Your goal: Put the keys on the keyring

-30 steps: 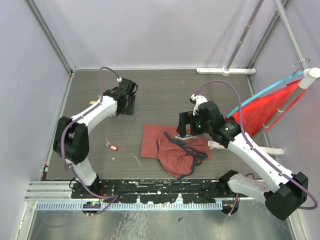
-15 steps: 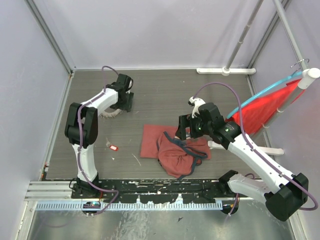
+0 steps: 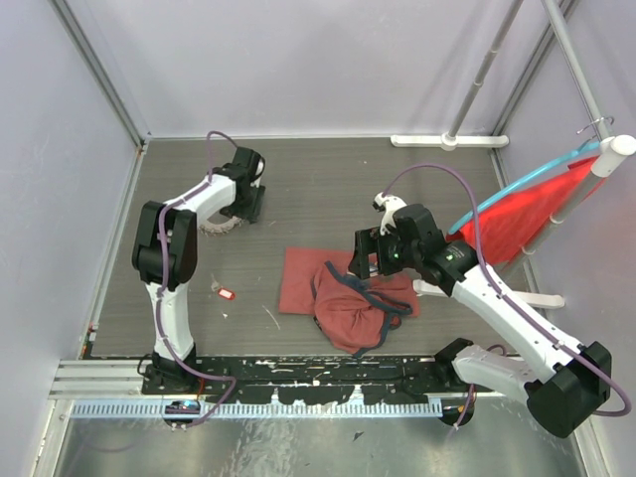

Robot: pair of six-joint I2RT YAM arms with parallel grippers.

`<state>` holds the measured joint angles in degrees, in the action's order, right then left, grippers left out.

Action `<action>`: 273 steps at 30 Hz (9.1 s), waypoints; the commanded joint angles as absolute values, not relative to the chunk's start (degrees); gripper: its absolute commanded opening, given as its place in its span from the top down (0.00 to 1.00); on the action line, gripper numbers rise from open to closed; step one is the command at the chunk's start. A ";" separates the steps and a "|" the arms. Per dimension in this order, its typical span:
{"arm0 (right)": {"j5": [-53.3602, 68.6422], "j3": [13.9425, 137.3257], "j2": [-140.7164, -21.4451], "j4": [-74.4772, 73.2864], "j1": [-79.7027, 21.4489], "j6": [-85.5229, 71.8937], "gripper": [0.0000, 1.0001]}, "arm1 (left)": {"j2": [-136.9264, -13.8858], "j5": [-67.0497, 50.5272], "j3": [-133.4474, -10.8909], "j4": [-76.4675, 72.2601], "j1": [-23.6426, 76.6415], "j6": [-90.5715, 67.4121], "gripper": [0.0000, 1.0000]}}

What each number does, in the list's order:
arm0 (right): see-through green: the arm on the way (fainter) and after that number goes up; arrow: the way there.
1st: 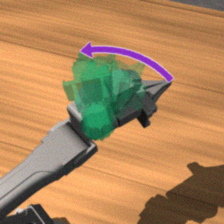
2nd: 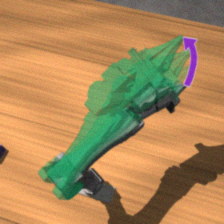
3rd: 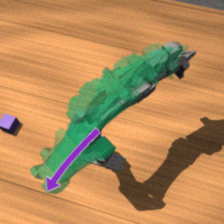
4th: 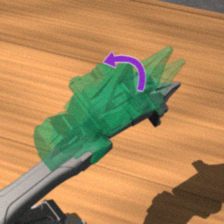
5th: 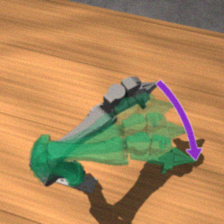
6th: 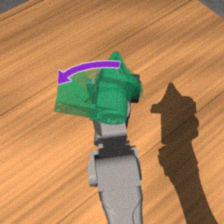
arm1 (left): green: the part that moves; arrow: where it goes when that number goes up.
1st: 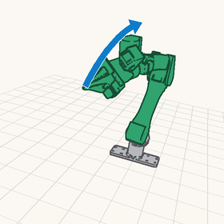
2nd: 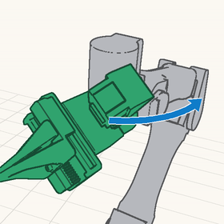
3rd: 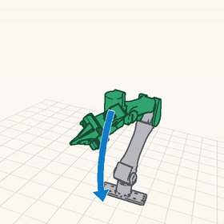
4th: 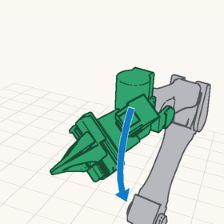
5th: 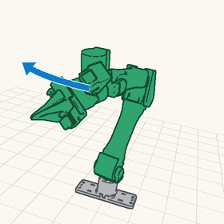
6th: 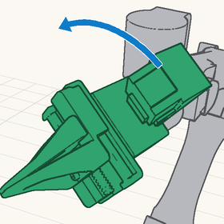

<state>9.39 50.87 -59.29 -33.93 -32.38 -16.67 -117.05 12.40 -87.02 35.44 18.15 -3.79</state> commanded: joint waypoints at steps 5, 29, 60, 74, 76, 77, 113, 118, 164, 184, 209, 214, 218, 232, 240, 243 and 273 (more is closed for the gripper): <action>10.90 50.99 -59.82 -32.54 -32.08 -17.05 0.10 | -119.39 14.84 -88.63 36.52 17.87 -1.77 0.40; 12.64 51.55 -61.30 -32.21 -32.08 -16.97 0.13 | -120.86 16.59 -87.67 36.71 17.23 -0.97 0.55; 10.35 52.04 -59.41 -32.01 -32.07 -18.19 0.15 | -108.62 12.93 -81.11 36.29 19.57 -5.58 0.80; 8.80 51.59 -57.48 -31.16 -32.08 -18.91 0.14 | -100.41 12.39 -79.87 40.08 22.97 -7.76 0.83; 8.60 51.47 -57.03 -30.63 -32.08 -19.24 0.14 | -99.39 12.50 -80.13 41.14 24.31 -7.99 0.84; 8.40 51.36 -56.64 -30.37 -32.08 -19.44 0.15 | -98.95 12.53 -80.15 41.62 25.20 -8.00 0.84; 17.85 61.11 -40.72 -23.16 -32.08 -3.82 0.11 | -75.58 -6.24 -88.76 51.82 45.78 -0.26 0.86; 19.65 62.61 -40.53 -20.80 -32.08 -4.18 0.06 | -76.12 -9.70 -92.28 52.54 46.18 -0.44 0.86; 26.11 63.30 -58.84 -10.03 -43.15 0.48 0.34 | -78.12 -19.79 -100.08 53.55 47.62 0.71 0.87; 29.00 62.58 -61.95 -6.95 -43.09 -0.33 0.75 | -76.85 -21.37 -99.95 52.66 47.65 -0.09 0.87; 23.08 68.05 -46.53 -10.82 -43.12 16.46 0.99 | -61.16 -13.37 -90.80 42.11 47.71 -2.29 0.11; 27.65 74.29 -45.88 -13.24 -43.11 16.98 0.99 | -60.20 -13.19 -90.57 41.11 47.67 -0.72 0.12; 30.62 76.65 -45.63 -13.94 -43.13 16.88 0.99 | -58.07 -13.10 -89.54 39.29 47.67 1.49 0.12; 39.36 77.92 -44.99 -9.60 -43.15 10.39 0.99 | -49.85 -16.17 -82.51 33.10 47.66 6.22 0.12; 41.24 78.00 -45.00 -8.95 -43.15 9.06 0.99 | -49.48 -18.64 -82.72 33.60 47.67 5.80 0.17; 40.29 78.26 -45.51 -9.36 -43.07 8.01 0.99 | -48.94 -16.94 -82.23 33.98 47.68 5.78 0.17; 8.49 65.25 -62.57 -8.41 -43.20 -25.29 0.99 | -64.08 2.85 -78.88 51.31 7.73 -16.78 0.16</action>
